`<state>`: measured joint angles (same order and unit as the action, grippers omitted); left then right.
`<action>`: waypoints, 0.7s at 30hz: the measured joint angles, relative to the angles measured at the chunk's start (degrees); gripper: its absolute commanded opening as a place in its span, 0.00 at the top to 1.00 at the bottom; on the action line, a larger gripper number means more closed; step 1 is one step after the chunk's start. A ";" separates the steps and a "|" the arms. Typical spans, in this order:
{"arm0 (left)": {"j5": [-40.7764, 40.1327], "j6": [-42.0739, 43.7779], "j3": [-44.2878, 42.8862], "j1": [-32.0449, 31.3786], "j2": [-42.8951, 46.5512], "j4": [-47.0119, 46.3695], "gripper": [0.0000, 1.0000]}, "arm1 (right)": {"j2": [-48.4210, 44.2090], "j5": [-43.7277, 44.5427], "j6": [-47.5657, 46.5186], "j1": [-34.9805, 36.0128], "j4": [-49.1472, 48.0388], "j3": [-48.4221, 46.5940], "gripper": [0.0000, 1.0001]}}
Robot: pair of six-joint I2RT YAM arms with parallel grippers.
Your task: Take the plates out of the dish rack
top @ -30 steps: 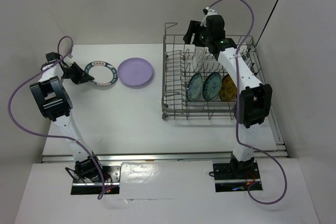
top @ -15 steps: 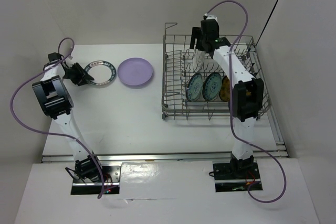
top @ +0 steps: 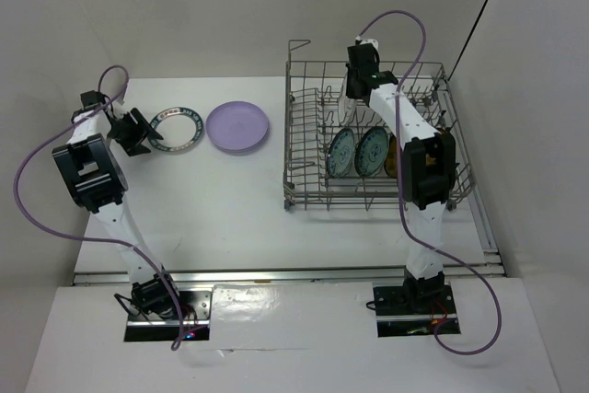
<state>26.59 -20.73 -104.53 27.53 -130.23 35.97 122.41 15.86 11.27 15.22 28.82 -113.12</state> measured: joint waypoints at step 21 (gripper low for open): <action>11.47 11.91 0.83 -4.83 23.02 8.17 0.00 | -20.17 10.95 -14.58 4.07 -10.23 2.25 1.00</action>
<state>38.06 -8.82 -103.70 22.70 -107.22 44.14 102.24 26.81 -3.31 19.29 18.59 -110.87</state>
